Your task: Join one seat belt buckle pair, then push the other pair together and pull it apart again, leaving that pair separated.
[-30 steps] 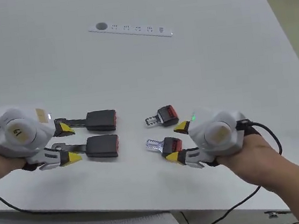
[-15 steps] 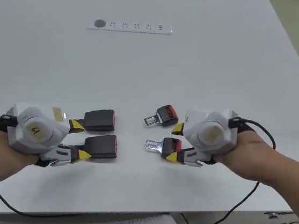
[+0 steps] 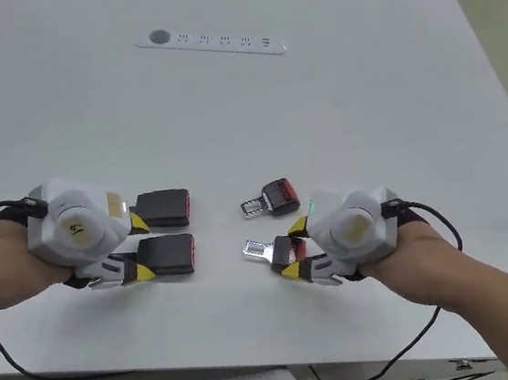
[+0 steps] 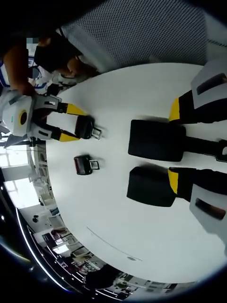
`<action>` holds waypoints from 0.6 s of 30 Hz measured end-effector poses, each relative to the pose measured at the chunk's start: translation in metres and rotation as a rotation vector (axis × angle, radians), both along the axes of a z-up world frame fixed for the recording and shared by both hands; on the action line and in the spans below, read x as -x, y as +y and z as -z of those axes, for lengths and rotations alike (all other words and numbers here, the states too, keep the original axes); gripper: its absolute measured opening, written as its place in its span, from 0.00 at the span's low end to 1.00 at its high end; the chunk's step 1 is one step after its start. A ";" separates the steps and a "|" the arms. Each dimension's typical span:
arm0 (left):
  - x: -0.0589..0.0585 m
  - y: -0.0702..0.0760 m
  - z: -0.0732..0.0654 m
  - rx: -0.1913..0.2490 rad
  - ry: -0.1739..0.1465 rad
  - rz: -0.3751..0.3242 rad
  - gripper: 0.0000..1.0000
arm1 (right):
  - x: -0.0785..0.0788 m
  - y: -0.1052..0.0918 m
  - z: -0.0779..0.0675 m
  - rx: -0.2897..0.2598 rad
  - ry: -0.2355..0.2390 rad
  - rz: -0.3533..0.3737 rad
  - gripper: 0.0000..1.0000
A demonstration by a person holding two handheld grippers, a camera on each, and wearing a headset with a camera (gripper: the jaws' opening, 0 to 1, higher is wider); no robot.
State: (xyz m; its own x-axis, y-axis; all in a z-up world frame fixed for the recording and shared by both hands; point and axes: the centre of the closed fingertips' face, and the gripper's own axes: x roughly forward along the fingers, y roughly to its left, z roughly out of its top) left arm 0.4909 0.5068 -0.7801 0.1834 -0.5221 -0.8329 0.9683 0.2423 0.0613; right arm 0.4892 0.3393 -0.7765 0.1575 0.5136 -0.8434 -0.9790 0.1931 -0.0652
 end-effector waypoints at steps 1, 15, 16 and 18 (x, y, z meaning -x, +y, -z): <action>0.000 -0.001 0.001 -0.001 0.001 0.008 0.38 | 0.000 0.000 0.001 0.001 0.003 -0.003 0.30; 0.004 -0.001 0.006 -0.052 -0.003 0.113 0.34 | -0.001 -0.002 0.007 0.012 0.037 -0.064 0.31; 0.005 -0.001 0.006 -0.057 -0.006 0.123 0.34 | -0.001 -0.002 0.008 0.015 0.037 -0.075 0.31; 0.006 -0.001 0.007 -0.080 -0.016 0.155 0.34 | -0.002 -0.001 0.008 0.020 0.034 -0.099 0.31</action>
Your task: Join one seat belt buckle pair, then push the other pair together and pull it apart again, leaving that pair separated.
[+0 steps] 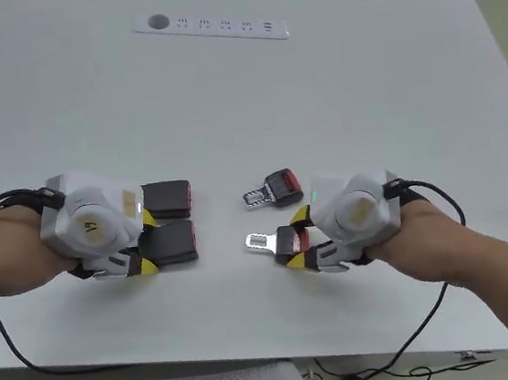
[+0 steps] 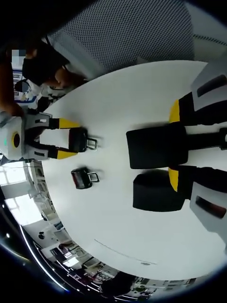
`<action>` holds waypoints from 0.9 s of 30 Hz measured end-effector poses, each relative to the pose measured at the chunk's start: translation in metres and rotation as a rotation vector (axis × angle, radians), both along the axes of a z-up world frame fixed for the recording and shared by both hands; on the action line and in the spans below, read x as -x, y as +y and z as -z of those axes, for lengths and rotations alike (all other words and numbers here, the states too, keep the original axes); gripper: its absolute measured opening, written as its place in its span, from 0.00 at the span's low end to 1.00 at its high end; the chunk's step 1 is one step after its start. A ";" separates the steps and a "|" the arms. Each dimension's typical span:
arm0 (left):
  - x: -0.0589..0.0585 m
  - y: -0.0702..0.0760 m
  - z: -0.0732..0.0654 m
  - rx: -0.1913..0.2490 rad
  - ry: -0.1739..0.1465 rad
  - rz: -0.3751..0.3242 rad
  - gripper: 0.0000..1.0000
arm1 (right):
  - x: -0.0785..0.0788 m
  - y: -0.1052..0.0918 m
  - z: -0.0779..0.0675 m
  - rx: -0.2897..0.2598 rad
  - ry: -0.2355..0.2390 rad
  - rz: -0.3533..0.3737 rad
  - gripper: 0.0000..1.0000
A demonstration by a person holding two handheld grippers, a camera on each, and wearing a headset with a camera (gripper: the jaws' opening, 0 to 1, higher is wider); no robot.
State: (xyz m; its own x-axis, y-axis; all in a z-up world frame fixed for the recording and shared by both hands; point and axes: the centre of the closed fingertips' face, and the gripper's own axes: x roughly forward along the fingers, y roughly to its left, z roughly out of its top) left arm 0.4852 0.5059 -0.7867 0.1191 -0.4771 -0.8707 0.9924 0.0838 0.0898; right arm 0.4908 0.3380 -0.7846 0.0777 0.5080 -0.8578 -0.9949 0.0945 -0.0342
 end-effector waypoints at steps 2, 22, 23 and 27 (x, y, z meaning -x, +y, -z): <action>0.001 -0.001 0.000 -0.020 -0.008 0.030 0.34 | -0.001 0.001 0.001 0.008 -0.006 -0.026 0.31; 0.000 -0.003 0.003 -0.048 0.004 0.058 0.33 | -0.001 0.001 0.006 0.027 -0.018 -0.085 0.32; 0.001 -0.004 0.002 -0.047 0.004 0.055 0.33 | -0.001 0.001 0.006 0.026 -0.016 -0.085 0.32; 0.001 -0.004 0.002 -0.046 0.002 0.048 0.33 | -0.002 0.001 0.007 0.019 -0.015 -0.078 0.32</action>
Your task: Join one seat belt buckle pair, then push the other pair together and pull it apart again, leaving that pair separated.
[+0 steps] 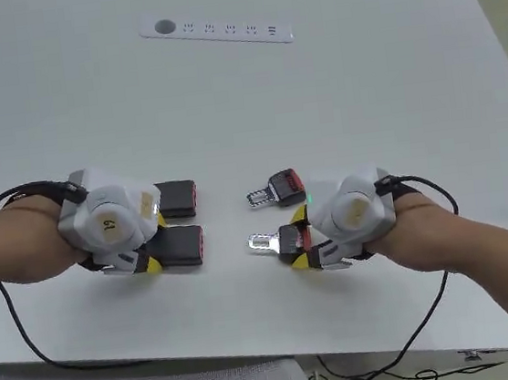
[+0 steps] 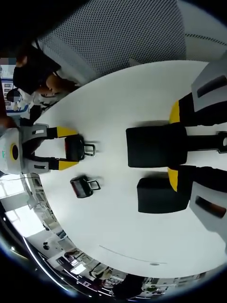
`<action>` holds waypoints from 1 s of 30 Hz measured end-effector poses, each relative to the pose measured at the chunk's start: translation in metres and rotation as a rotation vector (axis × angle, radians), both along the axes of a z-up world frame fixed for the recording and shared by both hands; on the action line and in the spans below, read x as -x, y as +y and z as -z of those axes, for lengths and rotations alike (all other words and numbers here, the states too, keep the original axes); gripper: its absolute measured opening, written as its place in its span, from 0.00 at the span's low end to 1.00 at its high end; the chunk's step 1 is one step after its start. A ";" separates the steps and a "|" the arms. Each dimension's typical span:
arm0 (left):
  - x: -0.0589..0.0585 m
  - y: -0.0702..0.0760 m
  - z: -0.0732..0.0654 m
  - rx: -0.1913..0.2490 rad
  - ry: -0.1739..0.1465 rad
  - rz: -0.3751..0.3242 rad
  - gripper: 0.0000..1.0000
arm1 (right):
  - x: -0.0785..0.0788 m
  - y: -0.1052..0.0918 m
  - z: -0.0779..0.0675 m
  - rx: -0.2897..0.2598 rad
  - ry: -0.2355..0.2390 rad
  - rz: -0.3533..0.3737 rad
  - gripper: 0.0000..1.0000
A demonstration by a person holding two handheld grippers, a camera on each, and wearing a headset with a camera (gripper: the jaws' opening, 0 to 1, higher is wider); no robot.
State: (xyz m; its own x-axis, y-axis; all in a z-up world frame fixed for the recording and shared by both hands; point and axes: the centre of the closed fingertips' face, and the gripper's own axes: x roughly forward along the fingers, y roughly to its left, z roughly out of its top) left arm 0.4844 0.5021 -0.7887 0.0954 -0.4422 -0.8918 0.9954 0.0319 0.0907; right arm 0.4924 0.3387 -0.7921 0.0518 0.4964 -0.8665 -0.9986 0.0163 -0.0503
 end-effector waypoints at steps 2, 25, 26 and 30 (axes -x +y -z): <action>0.000 0.000 0.000 0.002 0.000 -0.004 0.33 | 0.000 0.000 0.000 -0.007 0.001 0.004 0.32; 0.000 0.001 0.000 0.006 -0.002 -0.025 0.33 | 0.005 0.028 0.000 -0.024 -0.004 0.007 0.31; 0.000 0.001 0.000 0.006 -0.002 -0.024 0.33 | 0.005 0.030 0.000 -0.025 -0.004 0.007 0.31; 0.000 0.001 0.001 0.003 -0.001 -0.022 0.33 | 0.006 0.038 0.000 -0.029 -0.006 0.006 0.31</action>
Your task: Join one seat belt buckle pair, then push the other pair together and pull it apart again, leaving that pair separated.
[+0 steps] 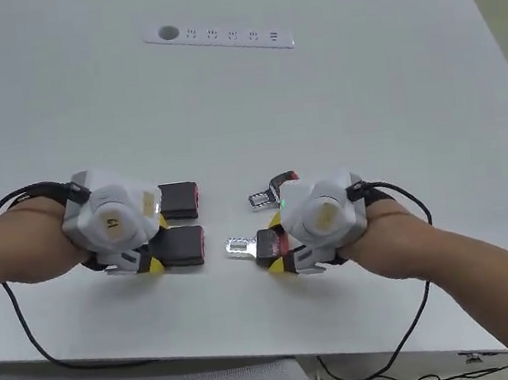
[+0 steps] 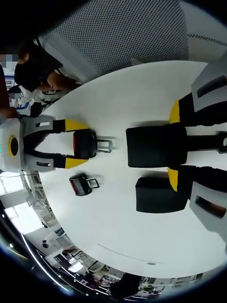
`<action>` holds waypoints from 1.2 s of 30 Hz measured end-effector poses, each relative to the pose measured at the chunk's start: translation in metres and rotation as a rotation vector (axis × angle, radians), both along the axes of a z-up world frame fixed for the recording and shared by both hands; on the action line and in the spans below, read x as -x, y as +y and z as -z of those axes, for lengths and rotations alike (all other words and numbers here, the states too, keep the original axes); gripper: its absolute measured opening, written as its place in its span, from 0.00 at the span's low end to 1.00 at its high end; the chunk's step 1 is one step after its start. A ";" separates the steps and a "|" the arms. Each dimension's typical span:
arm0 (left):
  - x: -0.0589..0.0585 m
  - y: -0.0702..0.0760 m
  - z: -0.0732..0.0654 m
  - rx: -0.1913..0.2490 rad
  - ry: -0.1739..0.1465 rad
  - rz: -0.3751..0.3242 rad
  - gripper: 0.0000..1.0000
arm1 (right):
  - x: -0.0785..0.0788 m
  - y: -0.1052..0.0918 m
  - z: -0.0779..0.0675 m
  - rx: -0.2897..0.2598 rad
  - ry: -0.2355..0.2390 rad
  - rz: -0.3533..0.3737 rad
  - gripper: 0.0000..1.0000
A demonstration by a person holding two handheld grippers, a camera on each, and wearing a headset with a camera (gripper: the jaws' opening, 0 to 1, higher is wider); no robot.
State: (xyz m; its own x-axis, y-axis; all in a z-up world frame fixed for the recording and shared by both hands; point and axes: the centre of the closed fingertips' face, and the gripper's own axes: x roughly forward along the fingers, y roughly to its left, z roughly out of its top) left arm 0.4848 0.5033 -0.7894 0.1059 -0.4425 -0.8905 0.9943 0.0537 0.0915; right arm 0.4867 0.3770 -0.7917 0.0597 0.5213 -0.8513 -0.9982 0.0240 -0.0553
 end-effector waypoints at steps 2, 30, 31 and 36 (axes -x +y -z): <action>0.000 0.000 0.000 0.000 0.000 0.000 0.33 | -0.001 0.004 0.000 -0.003 0.000 0.002 0.31; -0.002 0.002 0.000 -0.004 0.010 0.015 0.33 | -0.002 0.044 -0.003 -0.026 0.015 -0.041 0.31; -0.002 0.002 0.000 -0.004 0.010 0.016 0.33 | -0.002 0.045 -0.003 -0.030 0.020 -0.039 0.31; -0.003 0.002 0.000 -0.004 0.011 0.016 0.32 | -0.002 0.046 -0.002 -0.039 0.015 -0.040 0.29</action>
State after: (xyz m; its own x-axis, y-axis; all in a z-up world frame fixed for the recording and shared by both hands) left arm 0.4878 0.5051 -0.7896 0.0893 -0.4405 -0.8933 0.9960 0.0373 0.0812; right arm 0.4889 0.4234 -0.7896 0.0257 0.5555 -0.8311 -0.9991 -0.0136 -0.0399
